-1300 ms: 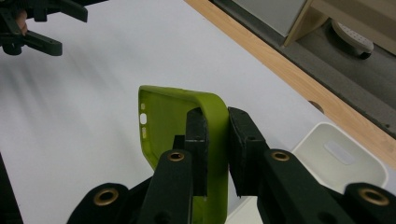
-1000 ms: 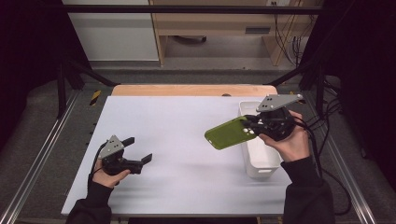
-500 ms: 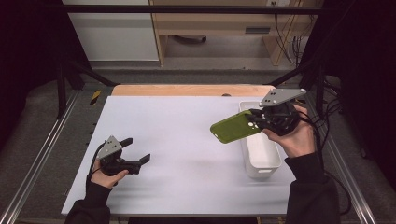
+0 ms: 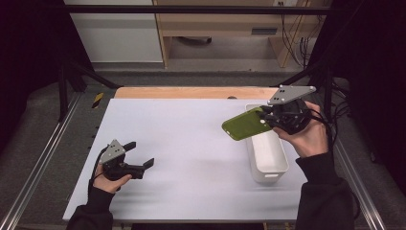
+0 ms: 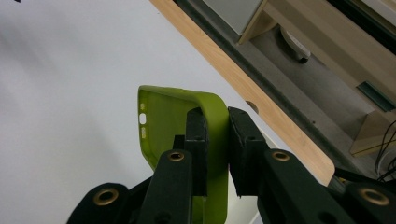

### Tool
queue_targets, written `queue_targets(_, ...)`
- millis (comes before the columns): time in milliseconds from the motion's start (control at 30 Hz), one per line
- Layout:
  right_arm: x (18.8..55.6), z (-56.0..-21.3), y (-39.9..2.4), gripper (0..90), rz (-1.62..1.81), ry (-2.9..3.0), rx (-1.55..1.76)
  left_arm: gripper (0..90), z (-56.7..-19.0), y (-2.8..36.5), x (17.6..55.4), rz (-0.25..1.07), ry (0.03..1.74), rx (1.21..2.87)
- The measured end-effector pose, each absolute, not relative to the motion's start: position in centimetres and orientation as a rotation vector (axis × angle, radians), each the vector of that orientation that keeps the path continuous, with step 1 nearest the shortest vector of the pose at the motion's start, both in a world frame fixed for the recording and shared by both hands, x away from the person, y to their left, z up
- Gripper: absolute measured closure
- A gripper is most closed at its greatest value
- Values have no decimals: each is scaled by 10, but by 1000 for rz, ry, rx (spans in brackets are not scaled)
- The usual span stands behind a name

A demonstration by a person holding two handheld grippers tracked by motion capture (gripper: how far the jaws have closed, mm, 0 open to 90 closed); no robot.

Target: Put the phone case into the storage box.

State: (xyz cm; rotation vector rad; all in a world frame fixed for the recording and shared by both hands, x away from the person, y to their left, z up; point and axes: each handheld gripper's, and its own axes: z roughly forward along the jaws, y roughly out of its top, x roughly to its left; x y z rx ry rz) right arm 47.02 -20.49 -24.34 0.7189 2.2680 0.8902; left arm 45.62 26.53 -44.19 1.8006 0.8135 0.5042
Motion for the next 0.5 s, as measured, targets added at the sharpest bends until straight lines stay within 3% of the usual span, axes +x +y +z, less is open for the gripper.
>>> queue_targets(500,479,-233,-207,790,815,2237,677,18,-442,266,456,502,810,1799)
